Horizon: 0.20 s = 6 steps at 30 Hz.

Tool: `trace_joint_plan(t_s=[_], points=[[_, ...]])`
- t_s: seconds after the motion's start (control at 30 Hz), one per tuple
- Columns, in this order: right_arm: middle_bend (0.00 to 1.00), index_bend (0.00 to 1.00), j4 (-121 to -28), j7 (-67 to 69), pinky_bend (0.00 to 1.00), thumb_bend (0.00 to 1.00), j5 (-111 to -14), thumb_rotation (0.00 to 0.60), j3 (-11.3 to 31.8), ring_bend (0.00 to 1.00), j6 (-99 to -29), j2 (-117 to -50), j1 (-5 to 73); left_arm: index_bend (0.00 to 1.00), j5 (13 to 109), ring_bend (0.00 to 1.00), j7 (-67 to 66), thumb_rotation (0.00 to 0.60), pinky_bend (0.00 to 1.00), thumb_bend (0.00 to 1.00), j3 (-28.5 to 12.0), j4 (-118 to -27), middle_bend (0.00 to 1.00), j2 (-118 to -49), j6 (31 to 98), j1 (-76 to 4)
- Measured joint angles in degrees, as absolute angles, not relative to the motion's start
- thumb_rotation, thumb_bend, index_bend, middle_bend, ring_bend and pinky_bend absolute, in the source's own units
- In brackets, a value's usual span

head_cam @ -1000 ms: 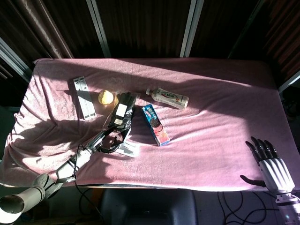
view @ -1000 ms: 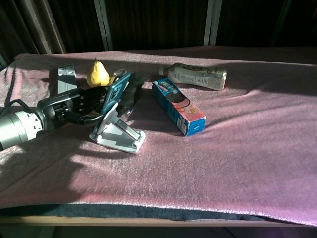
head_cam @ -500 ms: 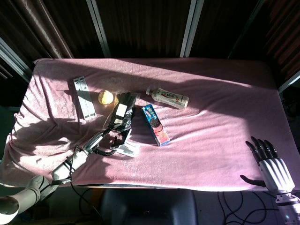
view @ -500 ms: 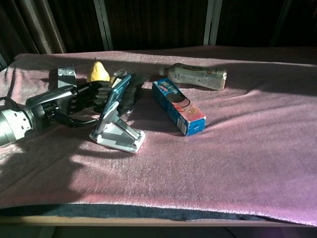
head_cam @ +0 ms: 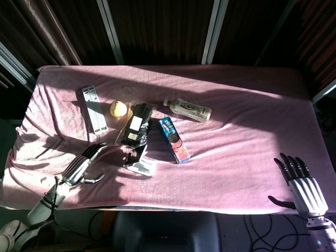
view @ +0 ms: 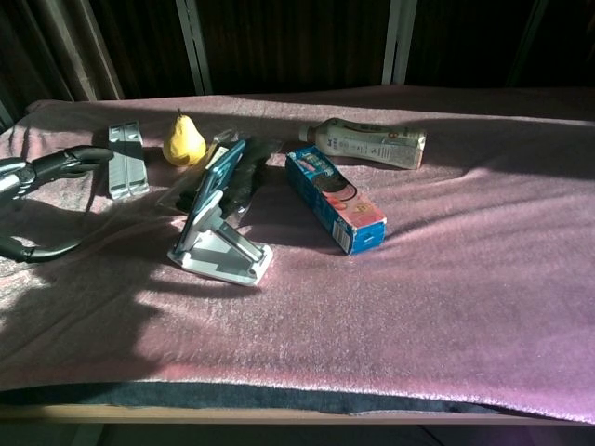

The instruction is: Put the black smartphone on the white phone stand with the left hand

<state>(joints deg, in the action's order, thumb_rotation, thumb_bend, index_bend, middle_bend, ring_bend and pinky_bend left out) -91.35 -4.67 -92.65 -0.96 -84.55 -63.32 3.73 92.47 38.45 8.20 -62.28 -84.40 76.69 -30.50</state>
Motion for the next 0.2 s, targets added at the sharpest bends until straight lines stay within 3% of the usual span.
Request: trace_joint_plan(t_s=[0.2], points=[[0.00,0.00,-91.5,-6.3,0.00,0.12,-92.2,0.600,-0.7,0.00,-84.8,-63.9,3.5,0.00,86.4,0.00,8.0,0.600,0.00,0.34,7.4,-75.4,0.00,-78.7,80.3,-24.3]])
